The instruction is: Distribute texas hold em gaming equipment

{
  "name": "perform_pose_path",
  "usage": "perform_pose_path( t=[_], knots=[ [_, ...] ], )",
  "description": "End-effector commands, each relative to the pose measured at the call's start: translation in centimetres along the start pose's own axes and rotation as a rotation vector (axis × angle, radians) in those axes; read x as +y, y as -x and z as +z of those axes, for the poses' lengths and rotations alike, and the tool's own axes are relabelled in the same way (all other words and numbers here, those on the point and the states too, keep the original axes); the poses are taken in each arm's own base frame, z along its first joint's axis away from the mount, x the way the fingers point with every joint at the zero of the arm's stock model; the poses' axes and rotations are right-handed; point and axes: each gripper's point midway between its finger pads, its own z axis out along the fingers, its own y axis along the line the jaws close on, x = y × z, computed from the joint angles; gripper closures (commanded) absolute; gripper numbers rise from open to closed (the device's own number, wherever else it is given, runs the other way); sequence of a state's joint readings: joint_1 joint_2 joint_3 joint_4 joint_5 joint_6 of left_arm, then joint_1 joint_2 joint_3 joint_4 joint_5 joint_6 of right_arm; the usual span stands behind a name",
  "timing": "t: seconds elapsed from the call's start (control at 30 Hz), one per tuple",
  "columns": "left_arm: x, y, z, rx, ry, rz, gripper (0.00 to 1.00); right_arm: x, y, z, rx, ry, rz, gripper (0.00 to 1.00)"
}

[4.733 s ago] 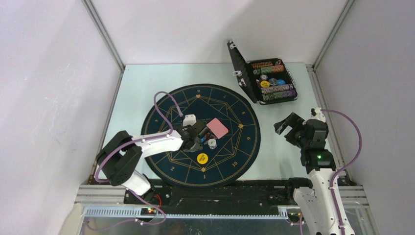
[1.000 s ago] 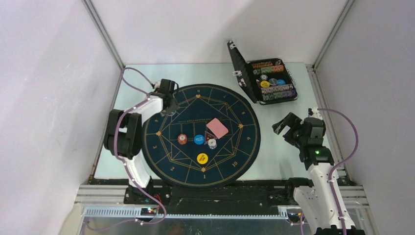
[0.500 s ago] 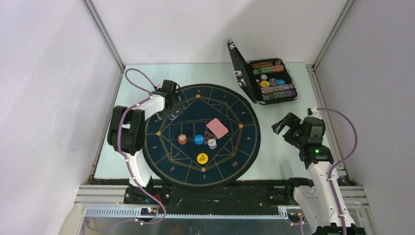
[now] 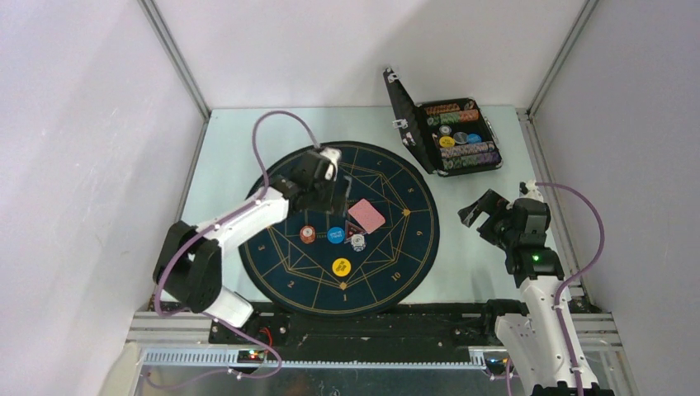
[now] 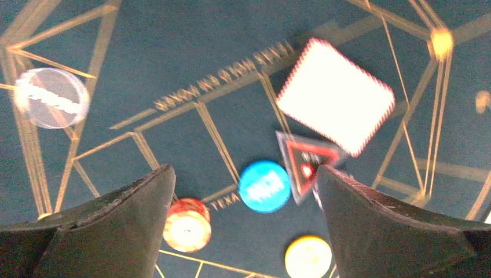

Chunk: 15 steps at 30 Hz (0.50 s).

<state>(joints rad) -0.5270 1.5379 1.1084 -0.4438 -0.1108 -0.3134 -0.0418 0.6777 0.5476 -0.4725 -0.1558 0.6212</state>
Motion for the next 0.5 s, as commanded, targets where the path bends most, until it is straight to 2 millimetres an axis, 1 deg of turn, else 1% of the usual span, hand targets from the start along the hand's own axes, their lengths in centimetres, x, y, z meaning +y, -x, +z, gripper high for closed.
perform_pose_path(
  t=[0.0, 0.03, 0.07, 0.1, 0.13, 0.17, 0.2, 0.23, 0.27, 0.3, 0.33, 0.37, 0.4, 0.43, 0.47],
  knots=[
    [-3.3, -3.2, -1.5, 0.017, -0.257, 0.373, 0.00, 0.7, 0.5, 0.0, -0.016, 0.038, -0.012, 0.00],
    [-3.8, -3.3, -1.7, 0.018, -0.298, 0.414, 0.00, 0.8, 0.5, 0.0, -0.014, 0.042, -0.013, 0.00],
    [-3.6, -3.3, -1.9, 0.017, -0.312, 0.502, 0.00, 0.8, 0.5, 0.0, -0.013, 0.043, -0.013, 0.00],
    [-4.1, -2.2, -2.5, -0.007, -0.335, 0.545, 0.00, 0.7, 0.5, 0.1, -0.015, 0.040, -0.014, 0.00],
    [-3.9, -2.0, -2.7, -0.007, -0.343, 0.638, 0.00, 0.7, 0.5, 0.1, -0.016, 0.039, -0.014, 0.00],
    [-4.5, 0.0, -3.3, -0.054, -0.353, 0.692, 0.00, 0.7, 0.6, 0.1, -0.019, 0.036, -0.014, 0.00],
    [-4.3, 0.2, -3.4, -0.039, -0.362, 0.794, 0.00, 0.7, 0.6, 0.1, -0.021, 0.036, -0.014, 0.00],
    [-5.1, 2.8, -4.4, -0.095, -0.374, 0.854, 0.00, 0.7, 0.8, 0.1, -0.027, 0.036, -0.016, 0.00],
    [-4.9, 2.8, -4.1, -0.061, -0.384, 0.956, 0.00, 0.7, 0.8, 0.1, -0.031, 0.036, -0.016, 0.00],
    [-6.0, 6.2, -5.5, -0.133, -0.386, 1.006, 0.00, 0.7, 1.0, 0.0, -0.041, 0.035, -0.018, 0.00],
    [-6.0, 5.4, -4.9, -0.064, -0.433, 1.090, 0.00, 0.8, 1.2, 0.0, -0.049, 0.036, -0.020, 0.00],
    [-6.5, 6.4, -5.3, -0.032, -0.461, 1.132, 0.00, 0.8, 1.6, -0.1, -0.068, 0.036, -0.026, 0.00],
    [-7.0, 6.9, -5.5, -0.032, -0.502, 1.209, 0.00, 0.5, 2.0, -0.2, -0.090, 0.017, -0.027, 0.00],
    [-7.1, 7.3, -5.8, 0.023, -0.526, 1.235, 0.00, 0.2, 2.2, -0.4, -0.107, -0.001, -0.029, 0.01],
    [-6.9, 7.3, -5.9, 0.056, -0.529, 1.280, 0.00, -0.8, 2.8, -0.5, -0.143, -0.058, -0.023, 0.00]
  ],
)
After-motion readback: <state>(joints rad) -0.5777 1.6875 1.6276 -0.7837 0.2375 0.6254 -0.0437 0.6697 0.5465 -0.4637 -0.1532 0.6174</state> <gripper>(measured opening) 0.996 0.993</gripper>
